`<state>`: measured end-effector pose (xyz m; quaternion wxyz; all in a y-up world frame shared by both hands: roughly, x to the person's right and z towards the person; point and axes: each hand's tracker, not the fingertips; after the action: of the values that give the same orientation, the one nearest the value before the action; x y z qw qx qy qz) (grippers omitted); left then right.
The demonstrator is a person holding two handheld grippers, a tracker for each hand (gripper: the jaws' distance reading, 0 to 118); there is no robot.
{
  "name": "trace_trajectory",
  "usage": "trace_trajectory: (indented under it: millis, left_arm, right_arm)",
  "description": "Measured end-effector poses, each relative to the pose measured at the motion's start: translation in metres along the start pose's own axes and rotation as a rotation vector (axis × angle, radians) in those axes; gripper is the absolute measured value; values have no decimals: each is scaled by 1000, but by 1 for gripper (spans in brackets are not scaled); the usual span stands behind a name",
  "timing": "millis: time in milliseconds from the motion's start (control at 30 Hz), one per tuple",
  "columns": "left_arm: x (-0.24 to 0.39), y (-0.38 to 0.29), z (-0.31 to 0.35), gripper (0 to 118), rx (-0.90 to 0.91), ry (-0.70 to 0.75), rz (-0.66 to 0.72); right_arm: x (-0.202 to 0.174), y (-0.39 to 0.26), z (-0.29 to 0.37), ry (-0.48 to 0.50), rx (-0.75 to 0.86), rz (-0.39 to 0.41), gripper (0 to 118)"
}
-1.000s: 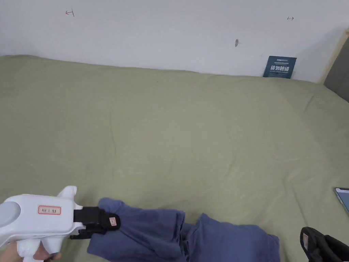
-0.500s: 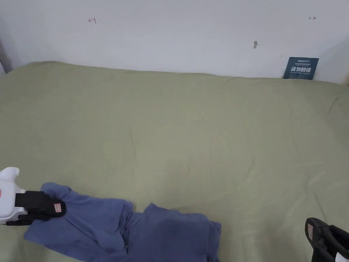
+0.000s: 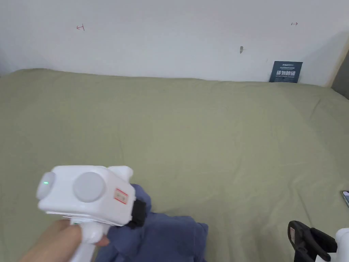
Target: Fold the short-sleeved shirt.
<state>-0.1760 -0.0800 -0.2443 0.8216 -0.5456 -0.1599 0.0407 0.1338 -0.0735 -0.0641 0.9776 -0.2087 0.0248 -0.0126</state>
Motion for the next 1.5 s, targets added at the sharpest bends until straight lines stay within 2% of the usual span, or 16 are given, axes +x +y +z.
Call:
trace_trajectory:
  millis: [133,167,200,233,300,400,433,467,500,533,600,900,1167,1267,1400,1500]
  left_arm:
    - [40,5,-58,16,-48,41,-49]
    - [48,4,-70,34,-42,37,-61]
    - [53,2,-80,77,-25,-8,-87]
    - [55,2,-89,104,-27,-75,-94]
    - [52,2,-92,111,16,-119,-20]
    - [25,4,-76,107,19,-178,75]
    - [15,6,-64,98,38,-219,111]
    - [5,4,-56,76,61,-236,125]
    - [-6,1,-48,25,96,-251,144]
    - [-16,-2,-44,0,108,-243,147]
    - [-31,-2,-42,0,104,-226,190]
    - [-18,-41,-125,0,-135,-499,203]
    - [-14,-54,-137,0,-148,-487,192]
    - [-15,-44,-106,0,-104,-439,97]
    - [-45,-35,-56,0,2,-440,125]
    - [-76,-29,-30,0,38,-397,145]
  right_arm:
    - [6,-3,4,-14,-7,-14,0]
    - [7,-4,5,-17,-8,-18,0]
    - [9,-6,5,-22,-12,-22,0]
    - [11,-7,5,-27,-18,-25,0]
    - [14,-8,6,-37,-27,-33,0]
    - [17,-11,7,-37,-34,-40,0]
    - [17,-11,7,-36,-37,-44,0]
    - [17,-12,6,-35,-38,-47,0]
    - [17,-13,4,-35,-39,-51,0]
    - [16,-13,2,-33,-41,-55,0]
    - [14,-14,0,-24,-47,-63,0]
    - [4,-21,-4,-5,-83,-53,0]
    - [4,-31,-17,19,-181,-84,0]
    - [-2,-26,-34,85,-219,-99,0]
    - [-24,-16,-79,249,-297,-108,0]
    - [-43,-18,-123,424,-380,-228,0]
